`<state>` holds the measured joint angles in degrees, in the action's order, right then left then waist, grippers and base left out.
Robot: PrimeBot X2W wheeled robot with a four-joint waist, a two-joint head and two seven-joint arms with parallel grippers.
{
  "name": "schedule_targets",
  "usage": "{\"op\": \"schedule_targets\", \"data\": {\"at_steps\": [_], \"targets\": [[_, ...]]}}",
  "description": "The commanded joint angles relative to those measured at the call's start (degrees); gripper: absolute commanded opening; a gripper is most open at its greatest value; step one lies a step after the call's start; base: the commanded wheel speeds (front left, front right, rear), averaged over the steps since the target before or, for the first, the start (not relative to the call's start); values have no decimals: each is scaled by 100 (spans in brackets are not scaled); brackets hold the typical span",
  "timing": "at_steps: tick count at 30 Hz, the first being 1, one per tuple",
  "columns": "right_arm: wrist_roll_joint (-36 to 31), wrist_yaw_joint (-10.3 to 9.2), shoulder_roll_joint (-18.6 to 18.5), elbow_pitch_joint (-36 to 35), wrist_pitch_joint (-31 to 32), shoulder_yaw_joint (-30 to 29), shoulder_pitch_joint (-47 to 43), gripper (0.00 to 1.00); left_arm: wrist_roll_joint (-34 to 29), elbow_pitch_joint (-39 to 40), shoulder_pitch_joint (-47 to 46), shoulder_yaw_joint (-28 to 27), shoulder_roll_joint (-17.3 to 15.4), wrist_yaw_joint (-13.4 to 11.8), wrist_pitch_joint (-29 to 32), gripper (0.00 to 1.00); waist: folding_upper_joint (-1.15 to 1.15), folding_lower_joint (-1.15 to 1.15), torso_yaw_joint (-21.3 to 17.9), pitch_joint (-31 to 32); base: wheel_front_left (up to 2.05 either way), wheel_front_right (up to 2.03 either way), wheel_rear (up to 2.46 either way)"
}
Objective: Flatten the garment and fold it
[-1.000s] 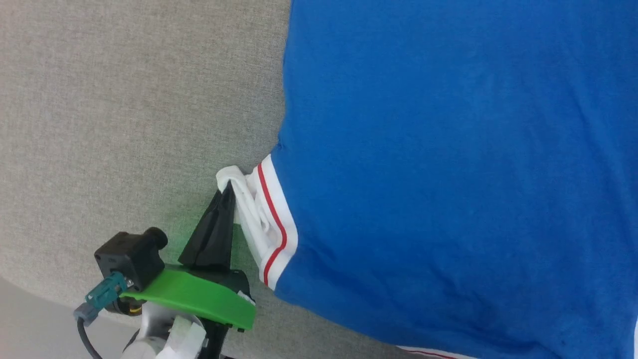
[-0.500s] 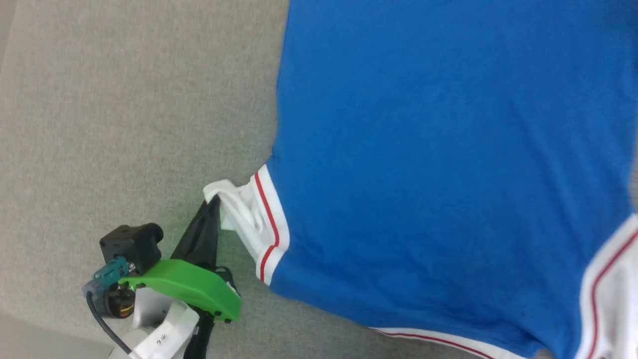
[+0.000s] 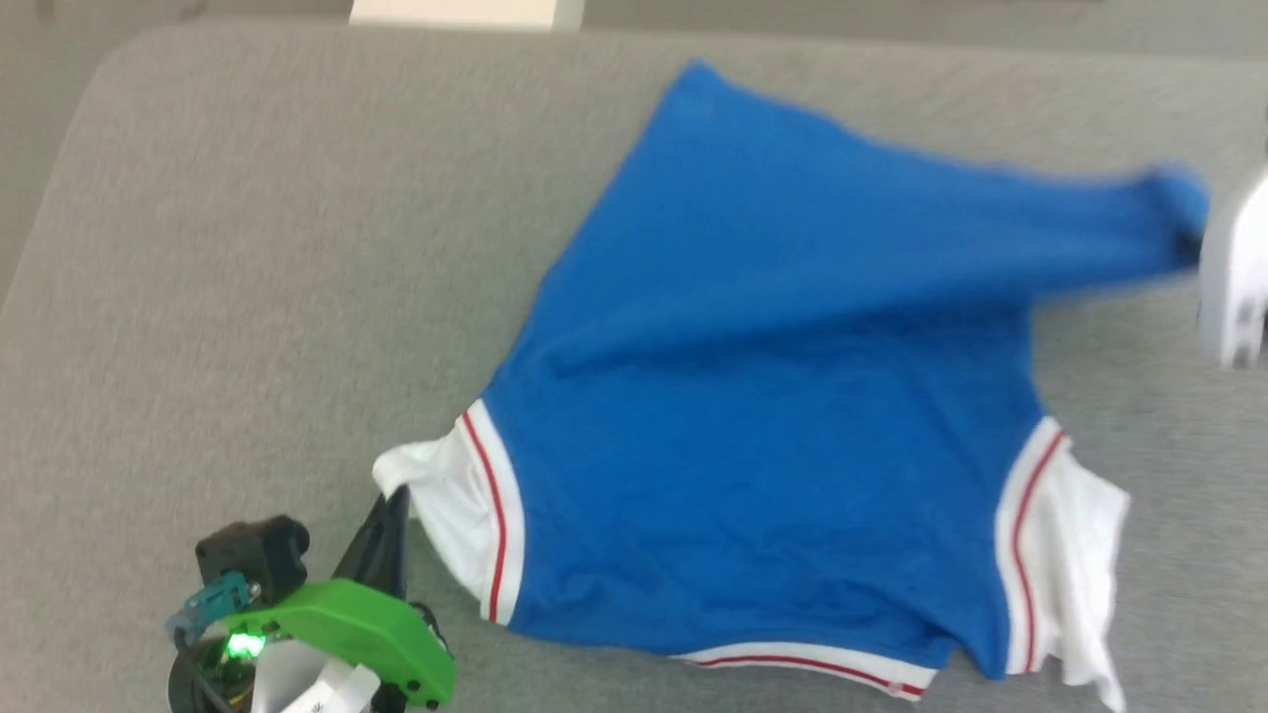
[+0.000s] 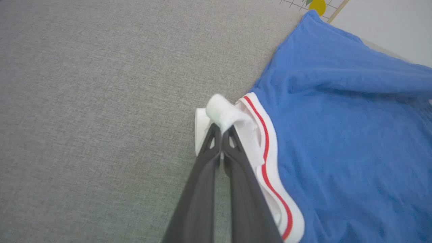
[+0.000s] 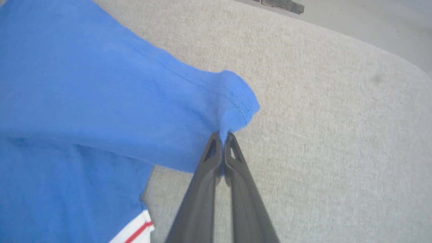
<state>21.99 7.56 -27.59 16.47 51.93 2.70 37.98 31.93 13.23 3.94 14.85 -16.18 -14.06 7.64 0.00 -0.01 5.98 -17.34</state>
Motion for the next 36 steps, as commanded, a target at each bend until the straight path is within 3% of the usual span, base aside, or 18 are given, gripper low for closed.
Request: {"op": "schedule_targets", "data": {"at_steps": [1,6,12,21,22,23,24,32,36], "targets": [[104,-8,69,-179,11,-111,-429,0,79,-7,86,-38,-41,-56,34,0,0,1,-609,709,0,0,0],[115,-8,358,-1001,153,-493,-1940,0,125,-20,214,-48,-72,-94,94,0,0,1,-706,884,0,0,0],[136,-8,929,-1512,370,-710,-3403,0,182,-120,246,-30,-69,-86,127,0,0,1,-715,953,0,0,0],[93,-8,1502,-1559,565,-616,-4369,0,256,-299,258,11,-30,-56,115,0,0,1,-642,1021,0,0,0],[98,-8,1546,-1585,504,-636,-4361,12,264,-315,266,8,-30,-59,111,0,0,1,-653,1033,0,0,0],[96,-8,1550,-1611,455,-651,-4346,65,270,-325,273,5,-30,-62,110,0,0,1,-661,1043,0,0,0],[107,-8,1546,-1652,360,-695,-4315,100,276,-336,282,2,-34,-64,111,0,0,1,-670,1059,0,0,0],[-146,-8,1745,-2263,-1000,-1548,-3814,100,291,-341,311,-7,-81,-73,119,0,0,1,-748,1177,0,0,0],[-184,-8,1687,-2518,-2053,-1508,-3494,100,287,-337,310,-6,-95,-85,116,0,0,1,-765,1205,0,0,0]]}}
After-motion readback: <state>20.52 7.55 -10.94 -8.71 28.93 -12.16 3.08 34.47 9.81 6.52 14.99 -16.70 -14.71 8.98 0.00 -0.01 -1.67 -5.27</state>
